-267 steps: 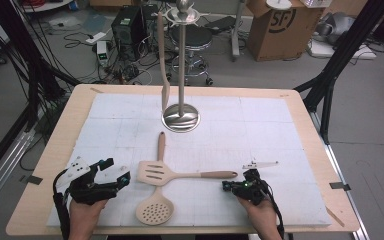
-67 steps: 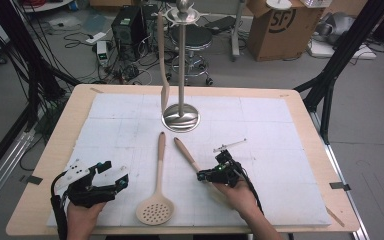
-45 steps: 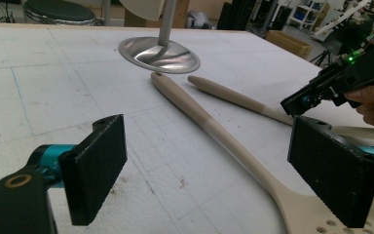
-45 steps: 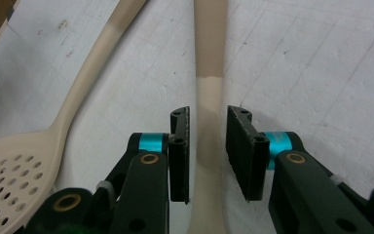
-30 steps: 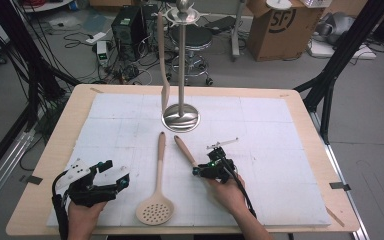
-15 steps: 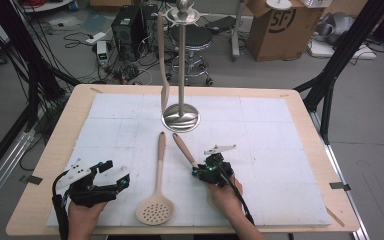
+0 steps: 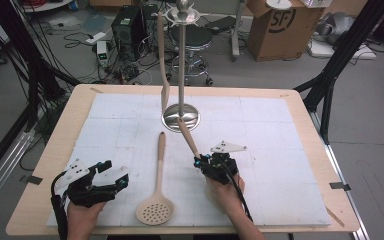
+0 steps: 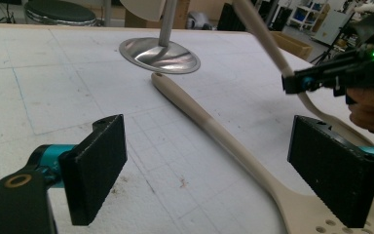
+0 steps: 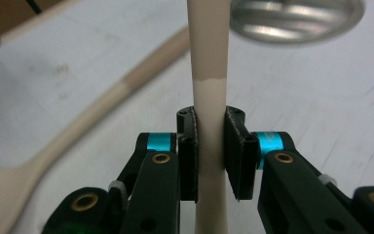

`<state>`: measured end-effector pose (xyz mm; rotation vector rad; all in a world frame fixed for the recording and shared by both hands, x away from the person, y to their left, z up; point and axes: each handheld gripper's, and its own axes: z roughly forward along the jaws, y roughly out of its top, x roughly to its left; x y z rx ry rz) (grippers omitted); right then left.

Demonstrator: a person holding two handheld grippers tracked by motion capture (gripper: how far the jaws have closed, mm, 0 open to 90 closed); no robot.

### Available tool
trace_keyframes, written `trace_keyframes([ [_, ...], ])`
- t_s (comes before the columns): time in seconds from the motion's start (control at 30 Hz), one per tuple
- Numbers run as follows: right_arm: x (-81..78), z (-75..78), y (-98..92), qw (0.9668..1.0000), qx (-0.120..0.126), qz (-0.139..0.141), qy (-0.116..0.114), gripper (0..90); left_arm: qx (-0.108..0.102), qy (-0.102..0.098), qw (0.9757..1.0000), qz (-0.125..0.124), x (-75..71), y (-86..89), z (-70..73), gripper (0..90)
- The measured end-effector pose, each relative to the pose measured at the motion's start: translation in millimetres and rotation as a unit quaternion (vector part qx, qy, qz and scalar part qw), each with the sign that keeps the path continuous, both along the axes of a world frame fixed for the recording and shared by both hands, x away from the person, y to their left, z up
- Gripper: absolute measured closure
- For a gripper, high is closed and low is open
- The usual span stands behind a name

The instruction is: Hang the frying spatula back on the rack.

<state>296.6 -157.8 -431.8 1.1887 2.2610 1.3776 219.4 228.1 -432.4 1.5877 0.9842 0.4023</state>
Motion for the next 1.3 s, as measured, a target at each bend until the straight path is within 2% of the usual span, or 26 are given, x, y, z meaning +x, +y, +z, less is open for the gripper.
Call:
trace_keyframes([
  [0.1, 0.9, 10.1, -3.5, 0.9995, 0.015, -0.008, -0.025, 77.8, -0.002, 0.000, 1.0000, 0.001, -0.3, 0.7, 0.1, 14.9],
  [0.33, 8.5, 30.2, -9.2, 0.9973, 0.041, -0.025, -0.057, 77.9, -0.001, 0.001, 1.0000, 0.001, -0.4, 0.7, 0.0, 14.9],
  [0.53, 13.4, 46.0, -9.3, 0.9955, 0.048, -0.031, -0.076, 78.0, -0.001, 0.000, 1.0000, 0.002, -0.6, 2.0, 0.1, 15.0],
  [0.63, 18.3, 54.3, -11.3, 0.9939, 0.063, -0.040, -0.082, 77.9, -0.002, 0.000, 1.0000, 0.002, -0.9, 2.6, 0.1, 14.9],
  [0.8, 29.5, 71.9, -16.4, 0.9899, 0.087, -0.056, -0.097, 77.9, -0.001, -0.001, 1.0000, 0.006, -1.7, 4.6, 0.2, 15.0],
  [0.87, 34.6, 80.9, -18.5, 0.9871, 0.114, -0.055, -0.098, 77.9, -0.004, -0.001, 1.0000, 0.007, -2.0, 5.1, 0.2, 15.0],
  [0.93, 38.3, 91.1, -18.5, 0.9844, 0.131, -0.054, -0.105, 77.9, -0.003, 0.000, 1.0000, 0.008, -2.2, 5.7, 0.0, 14.9],
  [1.13, 49.4, 116.8, -10.7, 0.9797, 0.155, -0.043, -0.120, 77.9, -0.003, -0.001, 0.9999, 0.010, -3.9, 8.6, 0.2, 14.9],
  [1.3, 58.6, 131.4, -3.6, 0.9754, 0.175, -0.033, -0.131, 77.9, -0.007, -0.002, 0.9999, 0.013, -5.1, 10.7, 0.3, 15.0],
])
